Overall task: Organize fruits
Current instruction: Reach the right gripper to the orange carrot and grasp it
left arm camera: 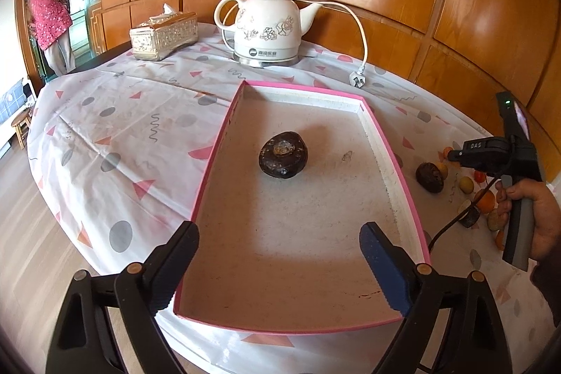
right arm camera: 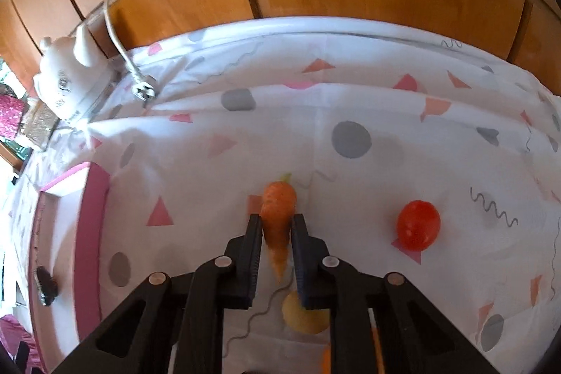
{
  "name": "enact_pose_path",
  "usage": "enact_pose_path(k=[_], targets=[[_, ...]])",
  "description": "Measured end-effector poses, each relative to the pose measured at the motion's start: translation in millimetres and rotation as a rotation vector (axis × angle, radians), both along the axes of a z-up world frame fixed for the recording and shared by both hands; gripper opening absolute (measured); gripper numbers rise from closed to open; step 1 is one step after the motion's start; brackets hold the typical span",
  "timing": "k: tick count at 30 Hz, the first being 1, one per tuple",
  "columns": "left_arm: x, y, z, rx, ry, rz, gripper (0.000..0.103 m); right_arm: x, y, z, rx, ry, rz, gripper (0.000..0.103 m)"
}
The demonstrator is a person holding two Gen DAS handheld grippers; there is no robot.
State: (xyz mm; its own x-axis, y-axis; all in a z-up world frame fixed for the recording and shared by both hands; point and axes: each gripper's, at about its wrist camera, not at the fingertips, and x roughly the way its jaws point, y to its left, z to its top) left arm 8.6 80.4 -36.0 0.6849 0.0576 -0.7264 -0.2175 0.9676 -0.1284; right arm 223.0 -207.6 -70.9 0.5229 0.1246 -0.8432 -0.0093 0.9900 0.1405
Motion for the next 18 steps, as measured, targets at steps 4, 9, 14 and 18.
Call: enact_pose_path(k=[4, 9, 14, 18], targets=[[0.6, -1.3, 0.3, -0.006, -0.001, -0.003, 0.093, -13.5, 3.4, 22.8, 0.029, -0.080, 0.052, 0.016], [-2.8, 0.9, 2.4, -0.018, -0.005, 0.008, 0.093, -33.2, 22.3, 42.1, 0.029, -0.137, 0.151, 0.016], [-9.6, 3.8, 9.3, -0.023, -0.031, 0.021, 0.093, -49.3, 33.7, 55.4, 0.075, -0.164, 0.215, 0.016], [-12.5, 5.2, 10.4, -0.031, -0.033, 0.032, 0.094, -68.1, 39.0, 68.1, 0.137, -0.182, 0.255, 0.016]])
